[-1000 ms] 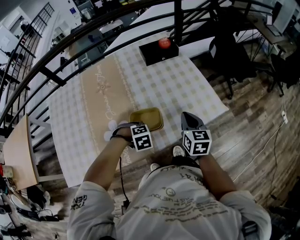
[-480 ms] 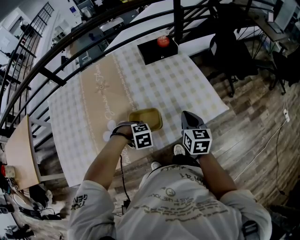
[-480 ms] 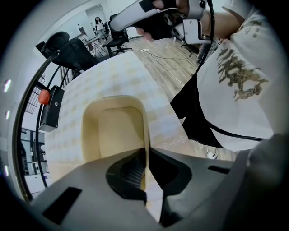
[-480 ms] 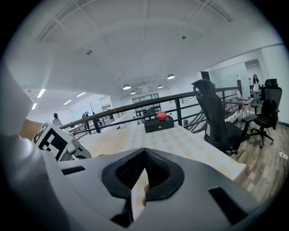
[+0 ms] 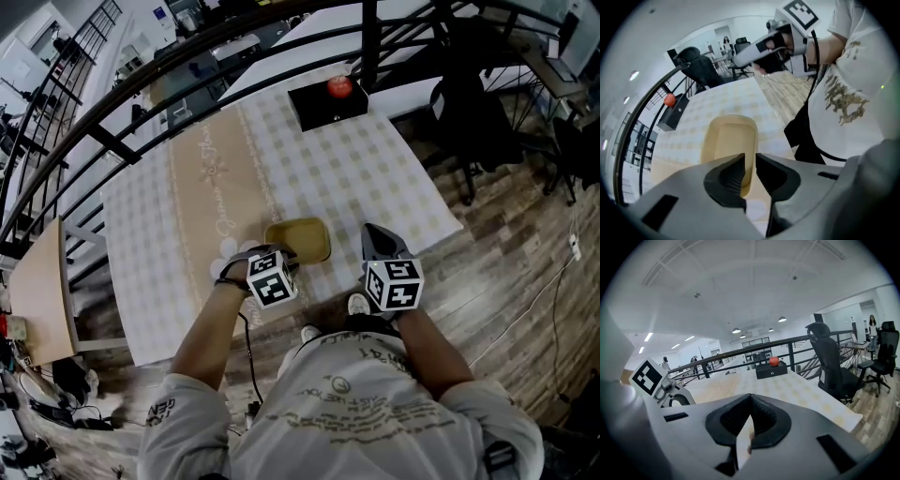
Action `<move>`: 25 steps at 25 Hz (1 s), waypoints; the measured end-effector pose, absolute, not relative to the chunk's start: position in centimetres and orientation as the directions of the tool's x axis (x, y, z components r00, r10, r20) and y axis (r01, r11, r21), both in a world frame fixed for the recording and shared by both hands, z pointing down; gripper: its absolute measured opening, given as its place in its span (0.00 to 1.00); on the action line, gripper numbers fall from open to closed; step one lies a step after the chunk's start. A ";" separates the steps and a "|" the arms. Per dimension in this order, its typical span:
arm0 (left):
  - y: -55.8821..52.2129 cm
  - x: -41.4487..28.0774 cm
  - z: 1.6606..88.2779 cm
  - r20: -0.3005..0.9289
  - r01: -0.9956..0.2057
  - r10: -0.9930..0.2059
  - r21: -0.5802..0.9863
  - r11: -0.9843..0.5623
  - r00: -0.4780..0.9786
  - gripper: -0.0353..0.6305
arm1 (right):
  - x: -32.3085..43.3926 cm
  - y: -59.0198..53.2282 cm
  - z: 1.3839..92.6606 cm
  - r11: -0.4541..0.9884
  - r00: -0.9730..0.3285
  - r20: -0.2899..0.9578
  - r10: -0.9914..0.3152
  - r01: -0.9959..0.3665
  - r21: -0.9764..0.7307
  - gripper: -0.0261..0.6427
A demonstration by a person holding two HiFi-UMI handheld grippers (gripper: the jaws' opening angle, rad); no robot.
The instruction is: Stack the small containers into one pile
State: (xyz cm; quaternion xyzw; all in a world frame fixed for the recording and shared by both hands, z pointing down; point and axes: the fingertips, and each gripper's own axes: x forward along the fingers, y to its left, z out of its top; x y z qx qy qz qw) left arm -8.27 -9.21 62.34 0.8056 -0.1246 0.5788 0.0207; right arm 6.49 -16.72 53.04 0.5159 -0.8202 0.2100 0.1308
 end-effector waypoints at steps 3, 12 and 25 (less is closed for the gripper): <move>-9.9 -8.0 59.9 0.847 -0.369 -0.281 -0.109 -0.923 0.452 0.13 | 5.4 -16.6 52.6 0.402 -0.450 0.419 -0.788 -0.893 -0.203 0.03; -11.5 -11.3 52.9 0.525 -0.771 -0.669 -0.036 -0.636 0.527 0.06 | 1.6 -16.1 50.6 0.454 -0.487 0.375 -0.788 -0.873 -0.179 0.03; -9.1 -17.0 42.8 0.142 -0.946 -0.935 0.028 -0.323 0.324 0.06 | -4.2 -13.4 44.0 0.504 -0.520 0.208 -0.828 -0.854 -0.131 0.03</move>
